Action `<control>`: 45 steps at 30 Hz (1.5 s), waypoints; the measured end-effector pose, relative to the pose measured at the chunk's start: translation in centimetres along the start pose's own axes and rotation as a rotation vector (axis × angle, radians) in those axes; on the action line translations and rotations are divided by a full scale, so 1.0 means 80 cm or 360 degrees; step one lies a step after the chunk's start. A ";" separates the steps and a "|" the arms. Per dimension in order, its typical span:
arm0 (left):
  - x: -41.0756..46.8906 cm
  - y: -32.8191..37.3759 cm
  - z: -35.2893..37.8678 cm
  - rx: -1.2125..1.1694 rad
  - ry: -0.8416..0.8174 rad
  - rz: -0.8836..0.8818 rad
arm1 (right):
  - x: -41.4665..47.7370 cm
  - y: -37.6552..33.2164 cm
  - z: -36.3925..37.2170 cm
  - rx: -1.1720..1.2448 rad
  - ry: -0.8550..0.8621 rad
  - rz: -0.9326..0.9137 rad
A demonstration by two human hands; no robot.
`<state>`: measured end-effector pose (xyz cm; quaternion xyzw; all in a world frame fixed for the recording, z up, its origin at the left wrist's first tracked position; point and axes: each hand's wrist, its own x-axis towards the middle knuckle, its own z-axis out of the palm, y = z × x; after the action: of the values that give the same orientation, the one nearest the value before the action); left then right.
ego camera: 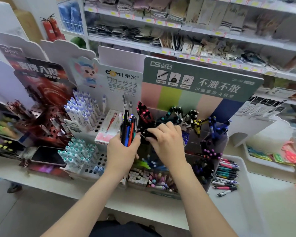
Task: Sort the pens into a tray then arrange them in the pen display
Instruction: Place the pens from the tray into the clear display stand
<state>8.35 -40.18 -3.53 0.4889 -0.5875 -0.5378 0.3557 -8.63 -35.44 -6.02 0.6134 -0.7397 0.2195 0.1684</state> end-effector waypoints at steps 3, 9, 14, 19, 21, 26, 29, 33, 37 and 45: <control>0.002 -0.003 -0.009 0.0022 0.0032 0.0050 | 0.003 -0.022 0.009 -0.0027 0.0020 0.0182; 0.003 -0.005 -0.020 -0.0025 0.0014 0.0052 | -0.012 -0.022 -0.001 0.0168 -0.0020 0.0276; 0.001 0.003 -0.023 -0.0130 -0.0526 -0.0057 | -0.013 -0.061 -0.039 0.0989 0.0189 0.0651; -0.001 0.008 -0.024 -0.0065 -0.1052 -0.0170 | -0.015 -0.074 -0.061 0.1492 0.0069 0.0933; -0.006 0.008 -0.022 0.0076 -0.1144 -0.0157 | -0.021 -0.064 -0.062 0.1387 0.0084 0.0952; -0.025 -0.011 -0.016 0.0149 -0.1089 -0.0152 | -0.025 -0.053 -0.074 0.1675 0.0323 0.1132; -0.035 -0.025 -0.014 0.0211 -0.0905 -0.0182 | -0.021 -0.041 -0.088 0.1731 0.0979 0.1353; -0.039 -0.044 -0.011 0.0060 -0.0451 -0.0193 | -0.024 -0.031 -0.076 0.1409 0.0980 0.0996; -0.039 -0.044 -0.007 -0.0114 -0.0208 -0.0167 | -0.028 -0.030 -0.029 0.0940 0.0427 0.0471; -0.043 -0.035 -0.006 -0.0422 -0.0278 -0.0285 | -0.019 -0.019 0.008 0.0405 0.0166 0.0283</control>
<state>10.29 -36.87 -5.78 0.4394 -0.4944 -0.6805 0.3153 -6.84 -34.73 -7.15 0.5496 -0.7477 0.3570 0.1072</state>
